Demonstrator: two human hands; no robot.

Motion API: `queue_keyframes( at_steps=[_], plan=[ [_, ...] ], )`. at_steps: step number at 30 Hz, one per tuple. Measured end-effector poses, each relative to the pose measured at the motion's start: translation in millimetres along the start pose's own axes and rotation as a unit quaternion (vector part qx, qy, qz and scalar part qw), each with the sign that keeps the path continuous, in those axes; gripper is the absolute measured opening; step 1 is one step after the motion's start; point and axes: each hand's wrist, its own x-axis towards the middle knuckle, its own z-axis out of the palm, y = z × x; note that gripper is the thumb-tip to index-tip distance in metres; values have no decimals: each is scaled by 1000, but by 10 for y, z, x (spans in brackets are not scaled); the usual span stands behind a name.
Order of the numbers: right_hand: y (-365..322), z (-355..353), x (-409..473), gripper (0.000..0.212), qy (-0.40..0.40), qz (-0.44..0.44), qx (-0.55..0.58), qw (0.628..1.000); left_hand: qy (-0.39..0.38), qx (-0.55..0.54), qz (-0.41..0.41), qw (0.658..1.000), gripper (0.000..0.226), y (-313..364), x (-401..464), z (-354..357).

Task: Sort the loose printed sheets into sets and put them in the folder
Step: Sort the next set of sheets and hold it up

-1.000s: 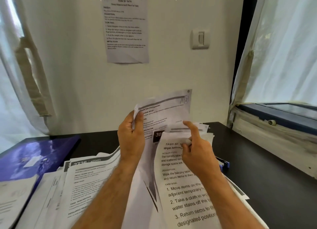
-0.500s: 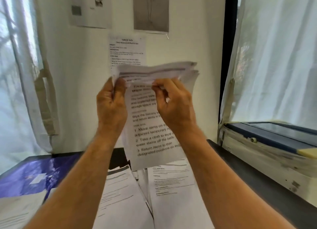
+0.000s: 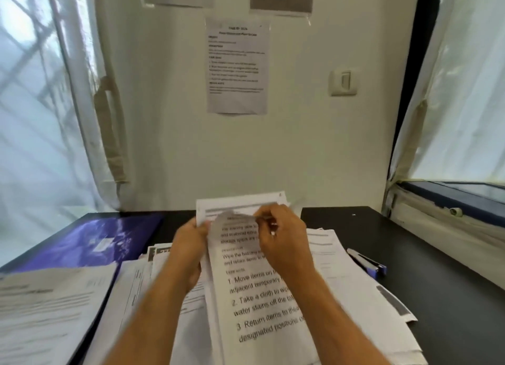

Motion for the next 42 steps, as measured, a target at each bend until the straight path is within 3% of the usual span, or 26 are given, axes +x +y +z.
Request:
queue_keyframes(
  at_steps=[5, 14, 20, 24, 33, 42],
  plan=[
    [267, 189, -330, 21, -54, 42, -9, 998, 16, -8, -89, 996, 20, -476, 79, -96],
    [264, 143, -452, 37, -137, -2, -47, 989, 75, -30, -84, 993, 14, -538, 130, -72],
    [293, 153, -495, 58, -143, -62, -54, 986, 97, -43, -68, 992, 18, -532, 171, -70],
    [307, 168, -464, 44, -95, -100, -57, 989, 98, -47, -60, 992, 18, -545, 204, -64],
    [360, 149, -438, 6, -50, -45, -53, 996, 62, -88, -77, 991, 23, -503, 130, -3],
    [335, 106, -409, 23, -17, -98, -55, 993, 65, -129, -70, 987, 25, -466, 30, 0]
  ],
)
